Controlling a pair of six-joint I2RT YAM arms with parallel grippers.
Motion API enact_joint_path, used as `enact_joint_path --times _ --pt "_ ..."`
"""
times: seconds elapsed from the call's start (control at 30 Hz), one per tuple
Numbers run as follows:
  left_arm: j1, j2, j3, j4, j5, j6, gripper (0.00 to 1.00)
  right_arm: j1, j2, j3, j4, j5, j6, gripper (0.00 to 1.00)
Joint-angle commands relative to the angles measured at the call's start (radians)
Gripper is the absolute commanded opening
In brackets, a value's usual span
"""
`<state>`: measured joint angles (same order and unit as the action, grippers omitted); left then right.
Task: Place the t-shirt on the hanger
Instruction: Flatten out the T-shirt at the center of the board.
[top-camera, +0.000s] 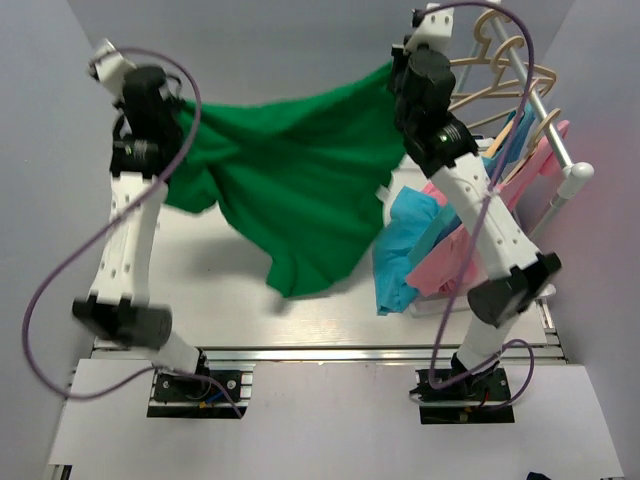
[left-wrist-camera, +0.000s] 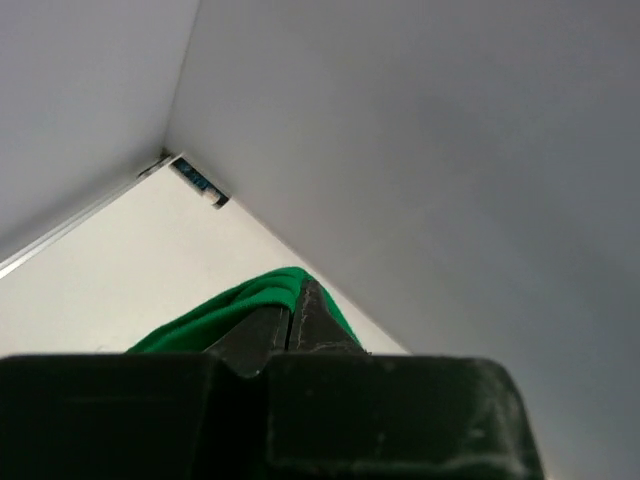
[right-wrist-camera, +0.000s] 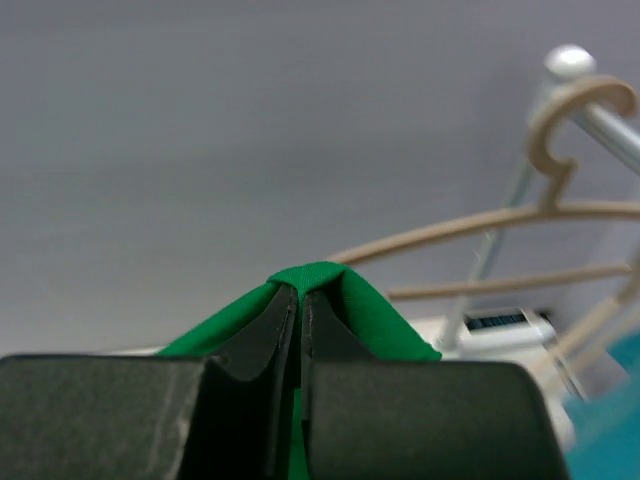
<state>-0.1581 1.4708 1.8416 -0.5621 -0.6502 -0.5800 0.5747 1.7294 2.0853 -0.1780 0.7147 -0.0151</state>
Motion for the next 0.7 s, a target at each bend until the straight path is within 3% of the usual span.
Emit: enact_joint_path --times 0.0,0.03,0.13,0.23,0.37,0.47,0.5,0.53,0.57,0.6,0.67 --pt "0.15 0.129 0.259 0.042 0.286 0.028 0.0 -0.001 0.045 0.183 0.167 -0.165 -0.057 0.0" --pt "0.157 0.188 0.372 0.039 0.302 0.037 0.0 -0.001 0.061 0.255 0.198 -0.173 -0.065 0.0" --pt "0.238 0.209 0.468 0.062 0.343 0.072 0.0 -0.003 0.035 0.266 0.268 -0.19 -0.092 0.0" --pt "0.247 0.148 0.403 0.091 0.336 0.095 0.0 -0.003 -0.077 0.129 0.307 -0.199 -0.071 0.0" --pt "0.249 -0.045 0.065 0.169 0.276 0.114 0.0 -0.001 -0.253 -0.173 0.298 -0.319 -0.019 0.0" --pt "0.25 -0.234 -0.21 0.253 0.224 0.106 0.0 0.001 -0.431 -0.506 0.314 -0.447 0.092 0.0" --pt "0.25 -0.322 -0.398 0.269 0.209 0.088 0.0 0.002 -0.474 -0.718 0.343 -0.475 0.16 0.0" --pt "0.249 -0.357 -0.479 0.268 0.196 0.047 0.0 0.004 -0.549 -0.811 0.362 -0.56 0.188 0.0" --pt "0.25 -0.387 -0.548 0.23 0.179 0.022 0.15 0.025 -0.58 -0.894 0.373 -0.578 0.225 0.0" --pt "0.25 -0.436 -0.668 0.197 0.164 -0.004 0.21 0.049 -0.602 -1.032 0.367 -0.589 0.253 0.0" --pt "0.25 -0.467 -0.767 0.08 0.111 -0.104 0.31 0.173 -0.648 -1.144 0.321 -0.554 0.288 0.0"
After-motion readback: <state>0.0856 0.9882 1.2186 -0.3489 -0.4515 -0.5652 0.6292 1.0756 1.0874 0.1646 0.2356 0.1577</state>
